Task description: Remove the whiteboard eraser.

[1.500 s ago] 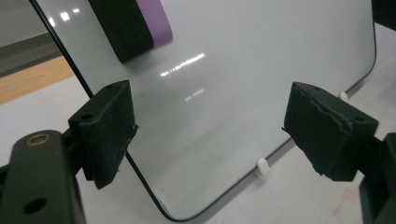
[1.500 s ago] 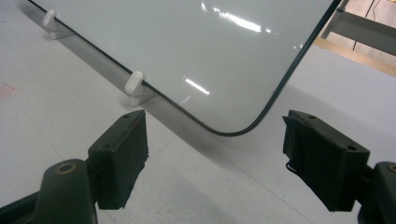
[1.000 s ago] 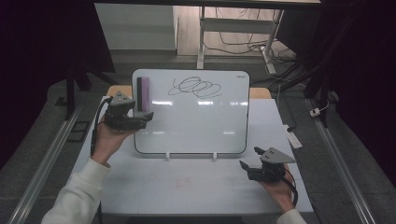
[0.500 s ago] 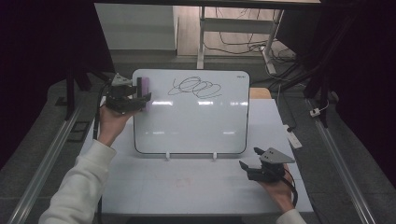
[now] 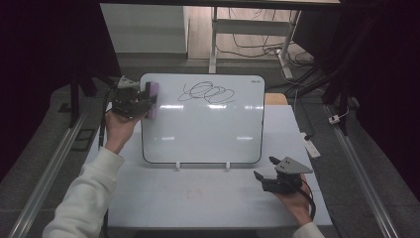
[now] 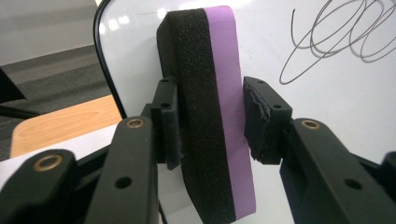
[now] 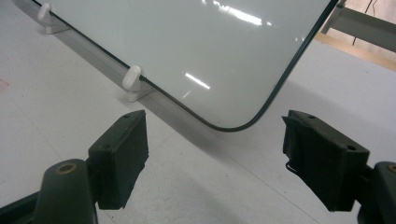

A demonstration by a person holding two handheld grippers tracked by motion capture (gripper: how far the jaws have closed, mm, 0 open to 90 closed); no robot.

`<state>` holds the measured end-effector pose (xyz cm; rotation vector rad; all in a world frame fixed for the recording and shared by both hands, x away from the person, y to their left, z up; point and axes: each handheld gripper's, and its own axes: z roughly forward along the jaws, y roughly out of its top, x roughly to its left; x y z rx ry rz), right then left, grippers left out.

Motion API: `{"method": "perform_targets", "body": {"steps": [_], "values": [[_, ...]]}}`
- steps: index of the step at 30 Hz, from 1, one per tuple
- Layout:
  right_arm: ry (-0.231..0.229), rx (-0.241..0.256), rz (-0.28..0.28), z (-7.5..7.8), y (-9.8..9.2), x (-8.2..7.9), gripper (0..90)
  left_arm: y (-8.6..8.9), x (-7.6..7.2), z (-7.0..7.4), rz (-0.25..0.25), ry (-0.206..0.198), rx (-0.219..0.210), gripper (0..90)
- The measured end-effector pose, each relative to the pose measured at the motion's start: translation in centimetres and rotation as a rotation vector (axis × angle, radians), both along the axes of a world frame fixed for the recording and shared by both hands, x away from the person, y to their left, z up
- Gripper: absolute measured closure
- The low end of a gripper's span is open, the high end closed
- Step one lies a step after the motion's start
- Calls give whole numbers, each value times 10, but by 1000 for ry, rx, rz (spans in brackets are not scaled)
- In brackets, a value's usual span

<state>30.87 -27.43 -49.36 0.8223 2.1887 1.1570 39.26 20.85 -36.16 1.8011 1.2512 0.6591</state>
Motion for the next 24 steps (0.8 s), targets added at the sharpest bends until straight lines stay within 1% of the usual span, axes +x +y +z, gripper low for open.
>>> {"method": "perform_targets", "body": {"steps": [2, 5, 7, 9, 11, 12, 13, 16, 17, 18, 20, 24], "values": [[0, 2, -1, 0, 0, 0, 218, 0, -2, -1, 2, 0, 16, 598], [-2, 4, -3, 0, 0, 0, 218, 1, -4, -2, 3, 0, 20, 602], [-2, 3, -3, 0, 0, 0, 219, 5, -10, -1, -13, -14, -16, 604], [-4, 2, -2, 0, 0, 0, 219, 6, -18, 4, -16, -44, -18, 606], [-3, 4, -2, 0, 1, 0, 219, 7, -25, 8, -40, -56, -30, 605], [-4, 4, -1, 0, 1, -1, 219, 7, -25, 8, -40, -56, -30, 605], [-6, 3, 0, 1, 2, -1, 220, 6, -34, 9, -60, -68, -31, 605], [-11, 3, 6, 1, 4, -2, 222, 2, -45, 7, -94, -77, -34, 605], [-10, 2, 8, 1, 4, -2, 222, 2, -45, 7, -94, -77, -34, 605], [-11, 1, 12, 1, 5, -2, 222, 0, -51, 4, -115, -82, -44, 604], [-12, -1, 16, 1, 7, -3, 222, -3, -56, 0, -137, -80, -56, 604], [-15, 4, 26, 3, 11, -4, 222, -11, -64, -9, -179, -79, -66, 604]]}}
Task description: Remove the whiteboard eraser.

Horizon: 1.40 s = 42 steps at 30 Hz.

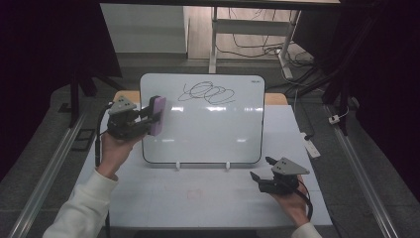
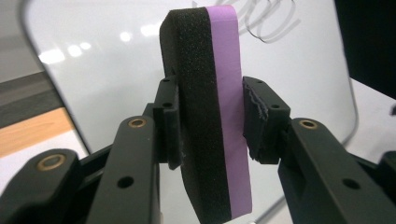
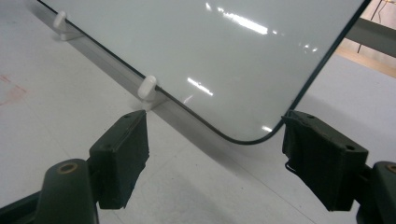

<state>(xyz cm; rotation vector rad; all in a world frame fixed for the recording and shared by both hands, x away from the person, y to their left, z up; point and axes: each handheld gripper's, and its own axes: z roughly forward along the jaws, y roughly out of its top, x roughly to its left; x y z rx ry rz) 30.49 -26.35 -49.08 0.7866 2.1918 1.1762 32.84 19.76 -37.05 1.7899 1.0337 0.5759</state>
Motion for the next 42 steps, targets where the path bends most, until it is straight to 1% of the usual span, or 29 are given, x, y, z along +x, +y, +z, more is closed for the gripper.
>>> {"method": "perform_targets", "body": {"steps": [1, 4, 5, 7, 8, 10, 11, 12, 18, 19, 21, 25, 29, 32, 33, 34, 37, 38, 39, 40, 42], "values": [[0, 0, 0, 0, 0, 0, 222, 0, 0, 0, 0, 0, 0, 604], [5, 17, 8, 1, 3, -1, 222, -6, -5, -7, -31, 7, -16, 604], [6, 28, 21, 3, 6, -2, 222, -11, -8, -12, -52, 13, -20, 604], [-4, 32, 30, 4, 9, -4, 221, -13, -9, -14, -61, 16, -18, 603], [-11, 36, 32, 4, 11, -5, 221, -18, -11, -18, -80, 18, -17, 603], [-23, 38, 33, 4, 15, -8, 221, -23, -12, -22, -98, 24, -15, 603], [-27, 42, 34, 4, 17, -9, 222, -23, -12, -22, -98, 24, -15, 603], [-27, 44, 37, 4, 19, -9, 221, -27, -13, -26, -114, 35, -16, 603], [16, 86, 56, 7, 32, -12, 225, -39, -15, -36, -152, 51, -15, 602], [25, 90, 60, 7, 35, -12, 225, -39, -15, -36, -152, 51, -15, 602], [33, 100, 66, 8, 40, -11, 226, -44, -14, -40, -165, 57, -16, 602], [65, 149, 71, 10, 53, -10, 226, -53, -14, -46, -182, 59, -27, 602], [78, 186, 96, 14, 71, -6, 230, -64, -14, -53, -205, 69, -22, 602], [94, 214, 120, 17, 88, -3, 230, -72, -14, -57, -219, 70, -21, 602], [101, 222, 128, 18, 94, -2, 229, -72, -14, -57, -219, 70, -21, 602], [106, 229, 137, 18, 99, -1, 230, -76, -14, -58, -228, 69, -24, 602], [126, 241, 155, 17, 115, 2, 229, -80, -14, -59, -238, 66, -22, 601], [128, 239, 157, 17, 119, 2, 229, -84, -15, -59, -244, 61, -25, 602], [128, 239, 157, 17, 119, 2, 229, -84, -15, -59, -244, 61, -25, 602], [133, 249, 160, 17, 126, 4, 227, -86, -15, -59, -249, 59, -24, 602], [137, 265, 162, 19, 131, 5, 227, -89, -16, -60, -254, 59, -25, 602]]}}
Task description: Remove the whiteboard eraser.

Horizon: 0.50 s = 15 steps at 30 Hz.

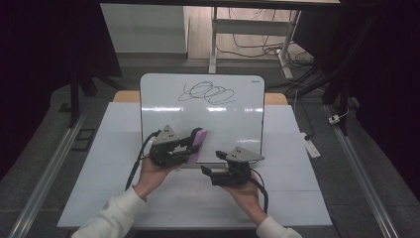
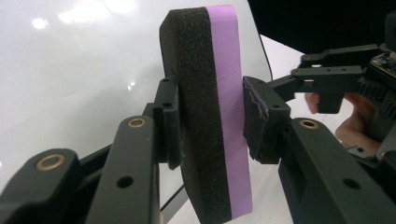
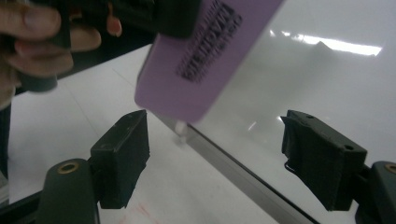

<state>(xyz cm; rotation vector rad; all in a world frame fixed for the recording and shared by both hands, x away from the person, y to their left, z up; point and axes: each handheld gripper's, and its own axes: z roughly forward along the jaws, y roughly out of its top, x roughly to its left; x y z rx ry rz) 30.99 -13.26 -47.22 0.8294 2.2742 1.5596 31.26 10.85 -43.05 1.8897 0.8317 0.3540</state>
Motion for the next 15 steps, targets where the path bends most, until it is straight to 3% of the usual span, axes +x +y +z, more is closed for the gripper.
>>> {"method": "perform_targets", "body": {"steps": [15], "values": [[28, 77, -29, 3, 18, 8, 241, -16, -5, -4, -34, -22, 11, 601]]}}
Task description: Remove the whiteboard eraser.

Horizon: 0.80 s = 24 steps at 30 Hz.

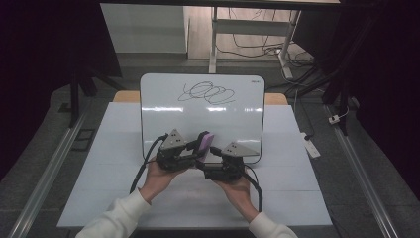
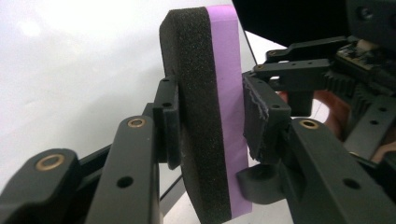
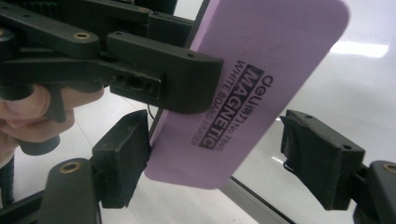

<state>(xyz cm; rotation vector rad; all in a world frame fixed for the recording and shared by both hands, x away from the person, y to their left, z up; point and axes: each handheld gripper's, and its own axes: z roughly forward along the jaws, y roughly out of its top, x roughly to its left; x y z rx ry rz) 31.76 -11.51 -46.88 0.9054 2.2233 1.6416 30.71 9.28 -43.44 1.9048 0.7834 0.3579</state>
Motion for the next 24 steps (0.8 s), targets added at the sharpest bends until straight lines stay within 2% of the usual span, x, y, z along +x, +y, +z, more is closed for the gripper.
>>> {"method": "perform_targets", "body": {"steps": [9, 18, 24], "values": [[-17, 1, -8, 1, -2, 0, 352, 2, 0, 0, 0, 3, -8, 603], [-53, -32, -11, 3, -4, -2, 381, 4, -1, 1, -16, 8, -18, 591], [-76, -55, -6, 3, -4, -3, 390, 7, -3, 4, -11, -3, -37, 433]]}}
